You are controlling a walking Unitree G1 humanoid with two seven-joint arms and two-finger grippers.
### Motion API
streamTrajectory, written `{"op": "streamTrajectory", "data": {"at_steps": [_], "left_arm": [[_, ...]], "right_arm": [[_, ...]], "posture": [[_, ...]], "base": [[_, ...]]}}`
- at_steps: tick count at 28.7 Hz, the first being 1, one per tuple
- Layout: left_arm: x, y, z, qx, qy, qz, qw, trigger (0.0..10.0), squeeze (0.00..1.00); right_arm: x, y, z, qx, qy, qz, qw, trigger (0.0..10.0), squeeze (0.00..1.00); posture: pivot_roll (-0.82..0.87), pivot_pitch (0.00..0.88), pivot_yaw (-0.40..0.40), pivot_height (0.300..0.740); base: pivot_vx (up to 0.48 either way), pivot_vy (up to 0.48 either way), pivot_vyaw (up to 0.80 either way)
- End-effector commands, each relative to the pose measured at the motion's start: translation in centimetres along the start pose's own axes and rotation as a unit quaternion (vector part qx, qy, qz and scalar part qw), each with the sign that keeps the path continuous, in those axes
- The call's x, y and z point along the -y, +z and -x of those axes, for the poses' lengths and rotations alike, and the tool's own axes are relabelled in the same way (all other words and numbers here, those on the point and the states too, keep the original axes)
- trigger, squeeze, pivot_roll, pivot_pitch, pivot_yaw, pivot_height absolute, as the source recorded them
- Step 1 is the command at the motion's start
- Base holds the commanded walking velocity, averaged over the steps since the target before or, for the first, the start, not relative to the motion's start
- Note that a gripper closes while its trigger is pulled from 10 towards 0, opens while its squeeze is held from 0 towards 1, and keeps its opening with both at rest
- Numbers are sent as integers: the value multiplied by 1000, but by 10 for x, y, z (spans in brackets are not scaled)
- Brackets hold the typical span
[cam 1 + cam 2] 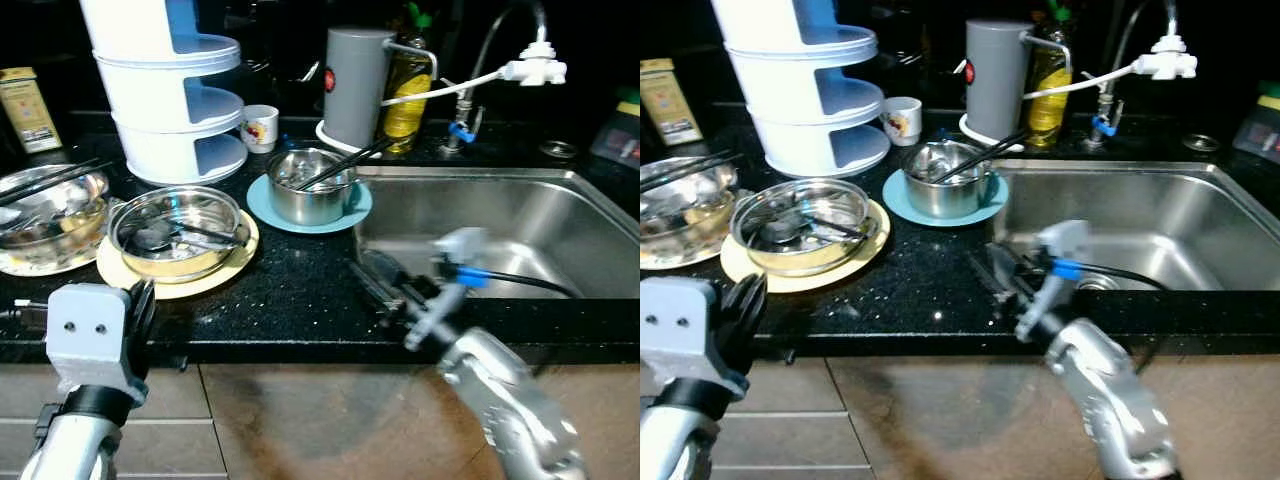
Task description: Kitchen organization
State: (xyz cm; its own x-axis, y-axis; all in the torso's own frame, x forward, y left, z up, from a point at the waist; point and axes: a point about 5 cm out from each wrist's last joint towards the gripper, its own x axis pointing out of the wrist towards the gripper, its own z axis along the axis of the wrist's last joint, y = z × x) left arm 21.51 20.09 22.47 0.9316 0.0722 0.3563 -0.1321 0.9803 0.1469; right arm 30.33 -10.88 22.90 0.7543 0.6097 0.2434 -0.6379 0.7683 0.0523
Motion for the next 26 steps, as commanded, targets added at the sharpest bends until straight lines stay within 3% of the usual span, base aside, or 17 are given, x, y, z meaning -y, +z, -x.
{"op": "streamTrajectory", "data": {"at_steps": [1, 4, 6, 7, 11, 15, 17, 23, 24, 26], "left_arm": [[-10, -2, -2, -8, 12, -6, 1000, 10000, 0], [-16, -3, -2, -11, 23, -4, 1000, 10000, 0], [-21, -6, -2, -14, 37, 8, 999, 10000, 0], [-24, -9, -1, -20, 41, 14, 999, 10000, 0], [-28, -15, 2, -32, 40, 15, 999, 10000, 0], [-22, -22, -1, -41, -30, -1, 999, 10000, 0], [-22, -22, -1, -41, -30, -1, 999, 10000, 0], [-27, -24, -6, -36, -34, -6, 999, 10000, 0], [-29, -25, -8, -36, -37, -9, 999, 10000, 0], [-29, -25, -8, -36, -38, -9, 999, 10000, 0]], "right_arm": [[-8, -3, -13, -1, 9, 9, 1000, 10000, 0], [-11, -4, -19, -2, 14, 7, 1000, 10000, 0], [-13, -5, -24, -1, 17, 1, 1000, 10000, 75], [-14, -7, -27, 0, 16, -1, 1000, 10000, 1000], [-17, -10, -33, 2, 18, -8, 1000, 10000, 1000], [-34, -11, -48, 15, 62, -10, 998, 10000, 1000], [-34, -11, -48, 15, 62, -10, 998, 10000, 1000], [-55, -3, -57, 41, 127, -32, 990, 10000, 1000], [-68, 0, -59, 49, 173, -44, 983, 10000, 1000], [-72, 0, -59, 50, 186, -47, 980, 10000, 1000]], "posture": [[60, 163, -29, 740], [60, 162, -30, 740], [61, 162, -33, 740], [61, 162, -33, 740], [61, 162, -33, 740], [66, 163, -38, 740], [66, 163, -38, 740], [66, 163, -38, 740], [66, 163, -38, 740], [66, 163, -38, 740]], "base": [[0, 0, 0], [0, 0, 0], [0, 0, 0], [0, 0, 0], [0, 0, 0], [0, 0, 0], [0, 0, 0], [0, 0, 0], [0, 0, 0], [0, 0, 0]]}}
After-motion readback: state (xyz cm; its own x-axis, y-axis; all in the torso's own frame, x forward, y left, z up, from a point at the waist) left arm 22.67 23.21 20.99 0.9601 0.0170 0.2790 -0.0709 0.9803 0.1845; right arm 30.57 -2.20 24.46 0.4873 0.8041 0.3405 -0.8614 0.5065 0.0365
